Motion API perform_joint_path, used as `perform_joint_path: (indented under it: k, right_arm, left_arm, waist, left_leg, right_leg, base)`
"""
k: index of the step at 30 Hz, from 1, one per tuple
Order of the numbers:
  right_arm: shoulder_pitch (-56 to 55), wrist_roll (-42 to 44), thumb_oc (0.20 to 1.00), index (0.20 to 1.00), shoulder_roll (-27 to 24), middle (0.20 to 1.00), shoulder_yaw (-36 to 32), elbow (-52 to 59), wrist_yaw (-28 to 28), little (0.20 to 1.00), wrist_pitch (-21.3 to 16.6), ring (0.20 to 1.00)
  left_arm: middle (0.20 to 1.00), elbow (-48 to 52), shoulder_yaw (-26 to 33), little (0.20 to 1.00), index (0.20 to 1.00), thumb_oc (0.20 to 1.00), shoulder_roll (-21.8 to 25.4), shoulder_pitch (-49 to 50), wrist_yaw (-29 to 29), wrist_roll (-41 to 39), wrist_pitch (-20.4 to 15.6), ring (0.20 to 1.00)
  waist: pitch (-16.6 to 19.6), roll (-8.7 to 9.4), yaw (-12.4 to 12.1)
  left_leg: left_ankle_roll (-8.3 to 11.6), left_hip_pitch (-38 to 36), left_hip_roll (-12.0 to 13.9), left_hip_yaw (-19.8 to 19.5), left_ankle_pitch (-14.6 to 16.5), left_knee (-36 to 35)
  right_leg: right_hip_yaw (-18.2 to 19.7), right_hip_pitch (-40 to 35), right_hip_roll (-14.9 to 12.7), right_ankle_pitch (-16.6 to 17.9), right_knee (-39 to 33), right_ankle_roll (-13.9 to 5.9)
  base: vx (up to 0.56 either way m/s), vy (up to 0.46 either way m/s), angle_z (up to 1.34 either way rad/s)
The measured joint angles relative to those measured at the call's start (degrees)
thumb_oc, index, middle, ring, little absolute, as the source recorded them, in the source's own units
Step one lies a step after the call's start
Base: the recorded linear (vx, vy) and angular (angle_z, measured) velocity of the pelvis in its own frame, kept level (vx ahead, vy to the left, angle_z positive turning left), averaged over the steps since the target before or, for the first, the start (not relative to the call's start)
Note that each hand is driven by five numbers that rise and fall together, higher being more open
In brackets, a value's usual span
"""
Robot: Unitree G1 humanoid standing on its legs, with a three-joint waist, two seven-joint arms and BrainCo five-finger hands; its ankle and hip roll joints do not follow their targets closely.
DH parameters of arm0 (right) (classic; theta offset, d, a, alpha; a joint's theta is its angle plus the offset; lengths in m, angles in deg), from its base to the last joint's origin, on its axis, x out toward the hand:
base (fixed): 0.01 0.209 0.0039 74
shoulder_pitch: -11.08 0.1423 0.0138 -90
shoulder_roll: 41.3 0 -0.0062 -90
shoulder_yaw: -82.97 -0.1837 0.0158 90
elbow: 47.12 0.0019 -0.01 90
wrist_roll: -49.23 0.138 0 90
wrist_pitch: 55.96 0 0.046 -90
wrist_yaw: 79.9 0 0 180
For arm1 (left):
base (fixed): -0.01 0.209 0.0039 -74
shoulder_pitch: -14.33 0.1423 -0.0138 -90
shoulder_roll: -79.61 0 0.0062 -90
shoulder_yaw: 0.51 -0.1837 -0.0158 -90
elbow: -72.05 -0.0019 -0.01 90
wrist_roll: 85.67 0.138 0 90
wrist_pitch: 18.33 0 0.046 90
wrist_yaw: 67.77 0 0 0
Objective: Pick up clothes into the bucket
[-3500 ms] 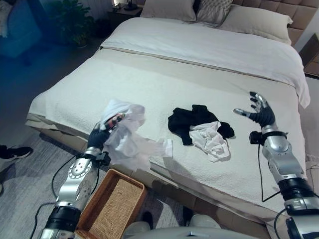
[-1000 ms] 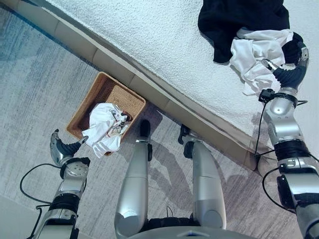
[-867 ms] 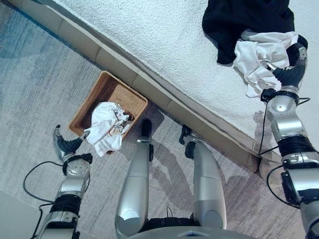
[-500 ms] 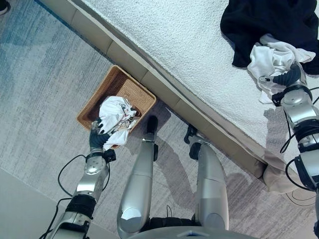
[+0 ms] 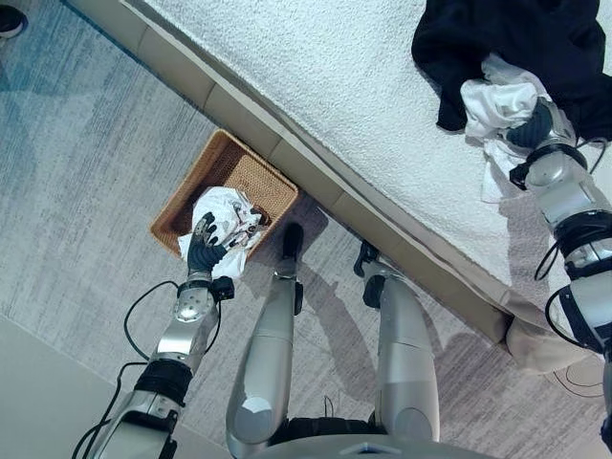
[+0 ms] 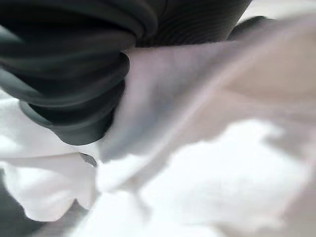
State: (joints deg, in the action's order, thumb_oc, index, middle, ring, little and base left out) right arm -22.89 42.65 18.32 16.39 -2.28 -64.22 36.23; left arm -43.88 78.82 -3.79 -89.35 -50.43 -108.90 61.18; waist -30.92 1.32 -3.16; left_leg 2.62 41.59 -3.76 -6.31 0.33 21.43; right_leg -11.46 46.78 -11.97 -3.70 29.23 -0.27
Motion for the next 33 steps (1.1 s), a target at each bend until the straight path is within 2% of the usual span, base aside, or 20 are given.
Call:
perform_joint_path:
  k: [2, 4, 6, 8, 9, 12, 14, 17, 22, 24, 28, 31, 33]
  right_arm:
    - [-1.7, 0.02, 0.2, 0.2, -0.7, 0.2, -1.06, 5.98, 1.27, 0.2, -0.94, 0.2]
    - [-5.47, -0.01, 0.2, 0.2, -2.47, 0.2, -4.42, 11.45, 2.07, 0.2, -1.78, 0.2]
    - [-7.07, -0.03, 0.2, 0.2, -3.33, 0.2, -5.63, 13.04, 2.81, 0.2, -2.1, 0.2]
    - [-9.12, -0.07, 0.2, 0.2, -5.25, 0.2, -7.89, 16.0, 3.67, 0.2, -2.42, 0.2]
    - [-10.67, -0.16, 0.2, 0.2, -6.66, 0.2, -10.37, 17.62, 3.77, 0.2, -2.55, 0.2]
    - [-14.8, -0.22, 0.2, 0.2, -9.11, 0.2, -15.32, 20.01, 4.57, 0.2, -3.15, 0.2]
    - [-16.5, -0.21, 0.2, 0.2, -9.33, 0.2, -17.44, 21.55, 5.05, 0.2, -3.2, 0.2]
    - [-23.7, -0.23, 0.2, 0.2, -9.35, 0.2, -23.11, 25.48, 4.84, 0.2, -3.32, 0.2]
    - [-27.0, -0.24, 0.2, 0.2, -8.73, 0.2, -26.58, 27.65, 3.69, 0.2, -3.55, 0.2]
    - [-28.46, -0.25, 0.2, 0.2, -8.4, 0.2, -26.62, 29.04, 3.05, 0.2, -3.84, 0.2]
    - [-28.43, -0.25, 0.2, 0.2, -8.52, 0.2, -26.53, 29.15, 1.64, 0.2, -4.18, 0.2]
    - [-28.27, -0.25, 0.2, 0.2, -8.76, 0.2, -25.14, 29.99, -0.45, 0.2, -4.31, 0.2]
    - [-28.25, -0.23, 0.2, 0.2, -8.84, 0.2, -23.37, 31.67, -1.98, 0.2, -4.75, 0.2]
  left_arm:
    - [1.0, 0.01, 0.35, 1.0, 1.0, 1.0, -0.06, -0.21, -0.02, 0.02, -0.03, 1.0]
    - [1.0, -0.19, 0.76, 1.0, 1.0, 1.0, -0.13, -0.29, -0.06, 0.07, 0.03, 1.0]
    - [1.0, -0.2, 0.74, 1.0, 1.0, 1.0, 0.05, 0.19, -0.03, 0.13, -0.01, 1.0]
    - [1.0, -0.16, 1.05, 1.0, 1.0, 1.0, 0.63, 0.92, -0.06, 0.27, -0.04, 1.0]
    - [1.0, -0.14, 1.17, 1.0, 1.0, 1.0, 0.93, 0.96, -0.11, 1.57, -0.04, 1.0]
    - [1.0, 0.13, 1.37, 1.0, 1.0, 1.0, 1.06, 0.76, -0.91, 2.34, 0.06, 1.0]
    - [1.0, 0.18, 1.81, 1.0, 1.0, 1.0, 1.06, 1.52, -1.38, 2.39, -0.01, 1.0]
    - [1.0, 2.96, 3.45, 1.0, 1.0, 1.0, 1.54, 1.88, -2.79, 2.49, 0.65, 1.0]
    - [1.0, 7.44, 4.13, 1.0, 1.0, 1.0, 2.98, -0.25, -5.31, 3.94, 1.42, 1.0]
    - [1.0, 9.16, 3.99, 1.0, 1.0, 1.0, 3.28, -0.29, -6.71, 4.47, 1.29, 1.0]
    - [1.0, 10.78, 2.84, 1.0, 1.0, 1.0, 2.93, -0.38, -8.65, 4.45, 1.35, 1.0]
    - [1.0, 13.92, 2.2, 1.0, 1.0, 1.0, 3.52, -0.86, -10.15, 4.47, 1.94, 1.0]
    - [1.0, 16.04, 0.15, 1.0, 1.0, 1.0, 4.54, -1.53, -11.38, 4.52, 2.02, 1.0]
  waist:
    - [-0.02, -0.1, 0.85]
    - [-0.13, -0.03, -0.09]
    - [-0.11, -0.01, 0.32]
    - [0.04, 0.0, 1.27]
    - [0.03, 0.01, 0.96]
    - [0.09, 0.1, 3.47]
    - [0.13, 0.08, 4.04]
    - [0.96, -0.05, 5.56]
    - [2.59, -0.63, 7.89]
    - [6.53, -1.91, 8.9]
    - [10.12, -4.21, 8.94]
    - [11.43, -4.71, 9.01]
    - [14.13, -4.74, 9.04]
  left_leg:
    - [-0.02, -1.66, 0.21, 0.24, 0.03, -0.06]
    - [0.02, -4.14, 0.58, 1.22, 0.07, -0.16]
    - [-0.13, -6.54, 0.59, 1.58, 0.22, -0.5]
    - [-0.52, -10.8, 0.7, 2.4, 0.48, -2.35]
    - [-0.56, -12.91, 1.08, 3.26, 0.47, -3.28]
    - [-1.45, -17.74, 1.24, 4.34, 0.97, -4.93]
    - [-1.45, -19.33, 1.28, 4.68, 0.56, -5.85]
    - [-1.84, -26.24, 1.62, 5.66, 1.09, -8.98]
    - [-1.7, -31.61, 2.05, 6.44, 0.99, -11.01]
    - [-1.47, -33.24, 2.44, 6.72, 1.15, -12.75]
    - [-1.52, -36.72, 2.97, 7.62, 1.09, -14.91]
    - [-1.51, -39.92, 3.48, 7.74, 1.09, -16.21]
    - [-1.51, -40.27, 3.73, 7.76, 1.09, -16.78]
  right_leg:
    - [0.19, -1.94, 0.4, 0.43, -1.03, -0.19]
    - [0.74, -4.41, 0.84, 0.89, -1.8, -0.29]
    - [1.34, -6.72, 1.0, 1.01, -2.62, -0.31]
    - [2.05, -10.62, 1.25, 0.99, -4.83, -1.08]
    - [2.8, -12.65, 1.8, 1.56, -6.41, -1.97]
    - [3.51, -17.33, 2.12, 1.99, -8.87, -2.55]
    - [3.85, -18.76, 2.25, 2.67, -9.7, -3.14]
    - [4.76, -24.71, 2.88, 2.58, -11.93, -3.25]
    - [5.2, -29.17, 3.59, 2.58, -13.15, -3.1]
    - [5.24, -30.43, 4.04, 2.39, -14.65, -3.16]
    - [5.54, -33.37, 4.76, 2.75, -16.21, -3.25]
    - [5.51, -36.57, 5.35, 2.74, -17.61, -3.24]
    - [5.51, -36.78, 5.64, 2.61, -17.97, -3.22]
  base:
    - [-0.02, 0.018, -0.06]
    - [0.0, 0.023, -0.14]
    - [0.02, 0.028, -0.18]
    - [0.04, 0.039, -0.23]
    - [0.03, 0.027, -0.24]
    - [0.1, 0.04, -0.19]
    - [0.1, 0.024, -0.16]
    - [0.14, 0.023, -0.21]
    - [0.1, 0.015, -0.13]
    - [0.09, 0.004, -0.11]
    - [0.08, -0.015, -0.12]
    - [0.08, -0.026, -0.05]
    - [0.08, -0.03, 0.0]
